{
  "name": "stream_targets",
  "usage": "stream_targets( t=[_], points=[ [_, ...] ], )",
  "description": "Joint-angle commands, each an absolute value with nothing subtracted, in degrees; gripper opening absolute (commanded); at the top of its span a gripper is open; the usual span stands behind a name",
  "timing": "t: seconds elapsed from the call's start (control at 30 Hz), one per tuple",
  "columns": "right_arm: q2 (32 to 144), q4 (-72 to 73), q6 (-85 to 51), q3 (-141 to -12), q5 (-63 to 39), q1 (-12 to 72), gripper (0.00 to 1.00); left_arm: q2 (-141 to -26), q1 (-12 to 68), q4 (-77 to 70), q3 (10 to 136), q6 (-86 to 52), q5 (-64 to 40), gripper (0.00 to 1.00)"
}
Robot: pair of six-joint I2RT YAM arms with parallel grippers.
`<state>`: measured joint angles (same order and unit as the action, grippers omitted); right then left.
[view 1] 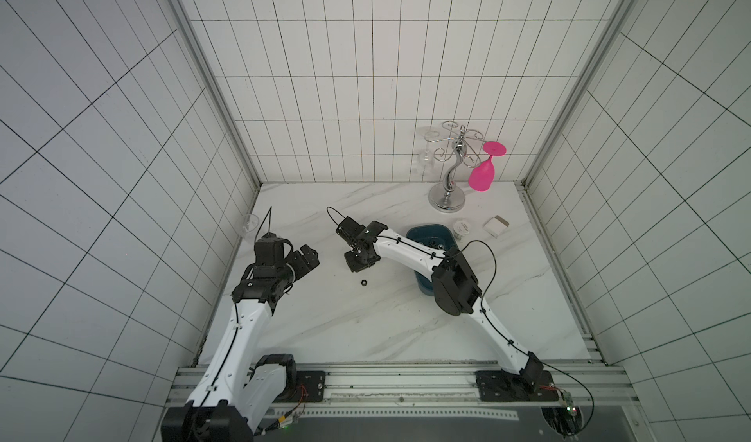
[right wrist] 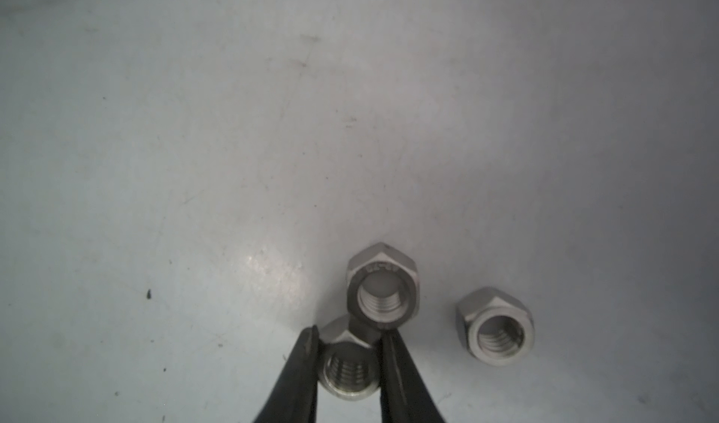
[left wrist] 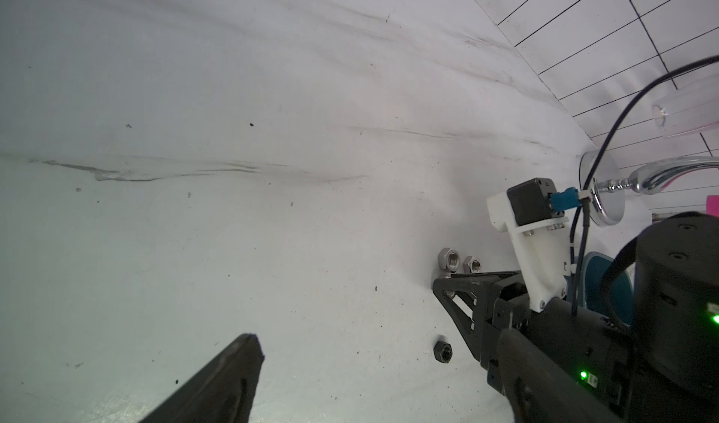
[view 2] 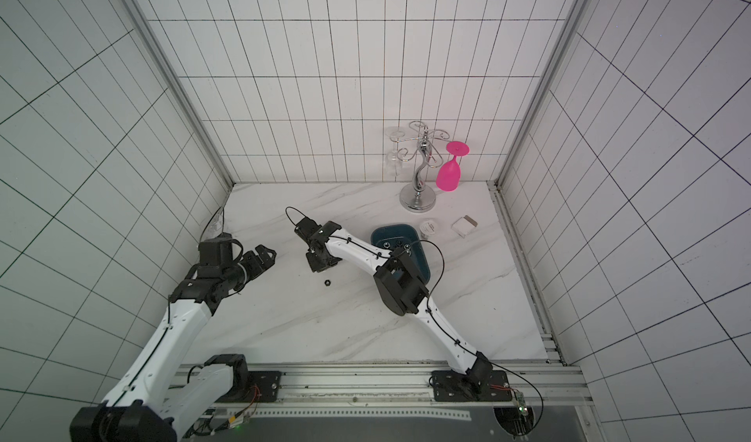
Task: Put the nuts on the desktop into the storage box
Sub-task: Pick up the nut from the center of the board, then place the nut in the storage box.
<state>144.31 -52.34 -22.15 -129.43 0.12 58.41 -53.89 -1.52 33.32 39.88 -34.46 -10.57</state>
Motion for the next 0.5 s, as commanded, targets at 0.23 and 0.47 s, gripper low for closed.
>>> stream_targets(
  t=[0.23,0.47],
  points=[
    [128.99,-49.76,-22.27,-121.54,1.72,57.15,0.15,-52.60,-1.75,32.69,40.00,-33.87,-14.32,0.98],
    [108.55,-44.33,-22.82,-98.69,1.87,49.12,0.14,-53.35,-0.57,32.13,39.89,-35.93,-16.22,0.98]
  ],
)
